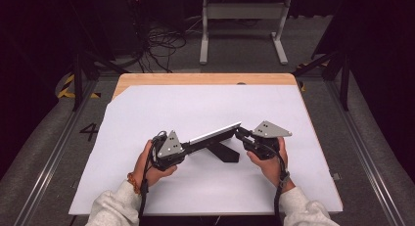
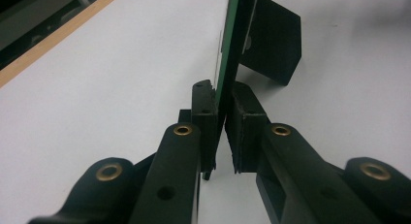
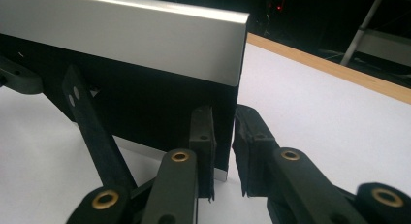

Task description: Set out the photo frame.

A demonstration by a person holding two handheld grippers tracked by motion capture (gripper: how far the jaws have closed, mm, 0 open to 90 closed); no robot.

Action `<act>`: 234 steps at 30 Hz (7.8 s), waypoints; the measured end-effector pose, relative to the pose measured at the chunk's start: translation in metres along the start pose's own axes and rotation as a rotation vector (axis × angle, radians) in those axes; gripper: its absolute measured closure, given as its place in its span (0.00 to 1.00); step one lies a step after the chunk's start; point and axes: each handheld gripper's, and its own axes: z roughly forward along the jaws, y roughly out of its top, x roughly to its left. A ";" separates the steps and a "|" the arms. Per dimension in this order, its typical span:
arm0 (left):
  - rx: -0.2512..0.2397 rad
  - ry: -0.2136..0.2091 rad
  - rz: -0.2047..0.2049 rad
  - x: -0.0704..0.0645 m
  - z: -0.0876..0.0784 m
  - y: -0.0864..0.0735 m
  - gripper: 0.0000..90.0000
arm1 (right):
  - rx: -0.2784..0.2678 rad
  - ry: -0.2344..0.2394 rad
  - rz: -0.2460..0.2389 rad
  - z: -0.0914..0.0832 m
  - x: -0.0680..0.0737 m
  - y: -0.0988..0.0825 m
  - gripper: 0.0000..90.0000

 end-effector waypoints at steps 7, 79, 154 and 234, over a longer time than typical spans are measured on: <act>-0.003 -0.003 0.000 0.000 0.000 0.000 0.92 | 0.006 -0.008 -0.024 -0.008 0.002 -0.002 0.89; -0.022 -0.022 0.066 -0.031 -0.009 0.008 0.88 | -0.045 0.037 -0.019 0.017 0.020 0.019 1.00; -0.004 -0.089 0.099 -0.046 0.007 0.011 1.00 | -0.071 0.112 -0.015 0.012 0.032 0.021 0.99; 0.034 -0.039 0.060 -0.014 0.016 0.000 0.90 | 0.102 0.239 -0.077 -0.033 0.080 -0.032 0.59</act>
